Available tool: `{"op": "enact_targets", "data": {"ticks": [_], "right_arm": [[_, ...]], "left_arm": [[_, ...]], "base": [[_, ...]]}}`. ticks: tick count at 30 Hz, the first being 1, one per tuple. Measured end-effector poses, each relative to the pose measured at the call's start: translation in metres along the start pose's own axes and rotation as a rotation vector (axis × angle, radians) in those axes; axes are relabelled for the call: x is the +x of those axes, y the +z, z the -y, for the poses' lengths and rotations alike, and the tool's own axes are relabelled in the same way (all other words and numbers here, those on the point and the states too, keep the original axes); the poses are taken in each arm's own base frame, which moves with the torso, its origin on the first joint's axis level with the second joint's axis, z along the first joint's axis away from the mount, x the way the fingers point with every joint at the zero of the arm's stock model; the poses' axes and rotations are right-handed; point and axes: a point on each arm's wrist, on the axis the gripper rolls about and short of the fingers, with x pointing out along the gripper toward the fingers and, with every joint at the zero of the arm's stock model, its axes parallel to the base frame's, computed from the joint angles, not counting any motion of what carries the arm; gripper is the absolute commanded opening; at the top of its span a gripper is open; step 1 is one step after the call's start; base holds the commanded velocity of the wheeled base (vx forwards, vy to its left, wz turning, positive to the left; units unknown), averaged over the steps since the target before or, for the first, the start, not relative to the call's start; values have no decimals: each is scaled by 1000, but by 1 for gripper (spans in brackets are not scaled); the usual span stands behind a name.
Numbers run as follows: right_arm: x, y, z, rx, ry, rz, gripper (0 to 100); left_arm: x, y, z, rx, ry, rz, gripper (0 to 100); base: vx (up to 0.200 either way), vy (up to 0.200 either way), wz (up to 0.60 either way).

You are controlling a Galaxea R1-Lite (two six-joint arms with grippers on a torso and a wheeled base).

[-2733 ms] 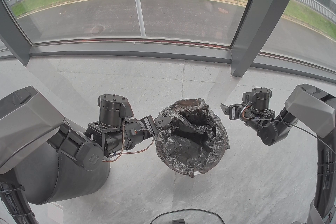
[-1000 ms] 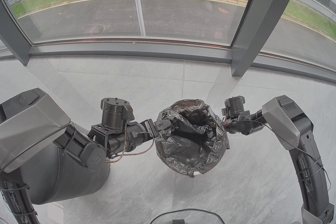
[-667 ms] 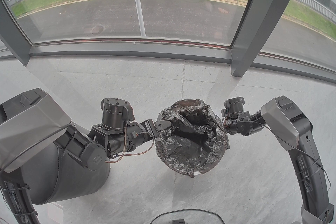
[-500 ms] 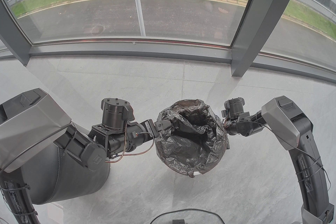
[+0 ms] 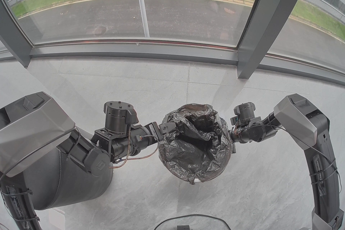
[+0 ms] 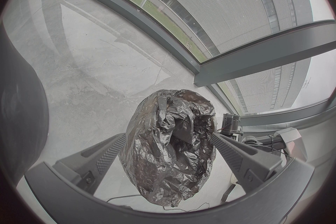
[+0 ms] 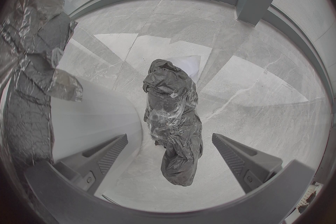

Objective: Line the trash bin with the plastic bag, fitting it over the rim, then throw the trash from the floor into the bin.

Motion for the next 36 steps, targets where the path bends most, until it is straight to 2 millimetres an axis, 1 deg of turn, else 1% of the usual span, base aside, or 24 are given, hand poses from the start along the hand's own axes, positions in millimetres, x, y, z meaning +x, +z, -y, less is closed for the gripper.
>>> {"op": "enact_targets", "data": {"ticks": [5, 13, 25, 26, 36], "right_arm": [[1, 4, 1, 0, -1, 13, 100], [14, 7, 2, 2, -2, 30, 100], [27, 2, 3, 2, -3, 28, 100], [28, 2, 3, 2, -3, 27, 0], [33, 1, 3, 11, -6, 35, 0]], "left_arm": [[1, -1, -1, 0, 3, -3, 100], [3, -1, -2, 0, 3, -4, 100], [7, -5, -5, -1, 13, -15, 100], [8, -5, -6, -2, 14, -16, 100], [10, -7, -8, -2, 18, -22, 100]], "base": [[0, 0, 0], [0, 0, 0], [0, 0, 0], [0, 0, 0], [0, 0, 0]]}}
